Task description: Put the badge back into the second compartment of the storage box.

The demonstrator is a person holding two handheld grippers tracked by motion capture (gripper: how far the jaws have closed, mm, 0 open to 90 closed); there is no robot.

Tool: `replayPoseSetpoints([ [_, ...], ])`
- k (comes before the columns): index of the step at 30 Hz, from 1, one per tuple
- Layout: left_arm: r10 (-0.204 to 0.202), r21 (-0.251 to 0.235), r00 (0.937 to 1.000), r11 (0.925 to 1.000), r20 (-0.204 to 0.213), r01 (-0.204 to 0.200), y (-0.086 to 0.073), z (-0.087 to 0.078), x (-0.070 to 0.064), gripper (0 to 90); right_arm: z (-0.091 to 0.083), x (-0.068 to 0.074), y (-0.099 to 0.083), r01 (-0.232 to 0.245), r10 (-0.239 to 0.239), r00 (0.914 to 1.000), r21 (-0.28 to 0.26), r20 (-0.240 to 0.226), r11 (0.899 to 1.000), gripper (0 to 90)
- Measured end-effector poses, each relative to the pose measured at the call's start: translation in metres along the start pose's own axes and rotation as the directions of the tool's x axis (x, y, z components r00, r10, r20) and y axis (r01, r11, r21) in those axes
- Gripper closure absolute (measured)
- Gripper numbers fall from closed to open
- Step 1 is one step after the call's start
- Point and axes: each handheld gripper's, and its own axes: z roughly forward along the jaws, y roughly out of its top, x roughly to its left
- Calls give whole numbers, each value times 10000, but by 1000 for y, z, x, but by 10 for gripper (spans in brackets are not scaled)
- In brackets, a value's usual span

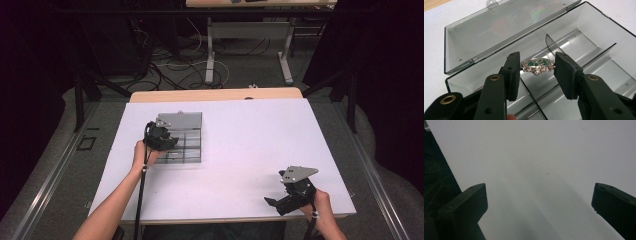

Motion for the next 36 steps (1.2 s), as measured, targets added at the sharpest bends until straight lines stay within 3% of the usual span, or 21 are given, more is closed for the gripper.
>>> replayPoseSetpoints([
  [9, 23, 136, 10000, 9999, 28, -24, 0, 0, 0, 569, 0, 0, 0, 7, -7, 10000, 7, -16, 10000, 0],
  [15, -135, -124, 9999, 9998, 73, 136, 0, -2, 0, 535, 0, 2, 0, -112, 112, 9999, -48, 98, 9999, 0],
  [20, -73, -188, 9996, 9998, 291, 78, 1, -11, -2, 459, 0, 1, 0, -19, 19, 10000, 0, 35, 10000, 0],
  [23, -41, -206, 9993, 9998, 366, 49, 0, -16, -3, 356, 0, 1, 0, -11, 12, 10000, -43, 63, 10000, 0],
  [31, 137, -324, 9996, 9994, 264, -128, -9, -32, -7, 190, 0, 2, 0, -9, 9, 10000, -117, 49, 9999, 0],
  [36, 132, -462, 9998, 9989, 133, -125, -16, -47, -7, 165, 0, 2, 0, 2, -1, 10000, -119, 59, 9999, 0],
])
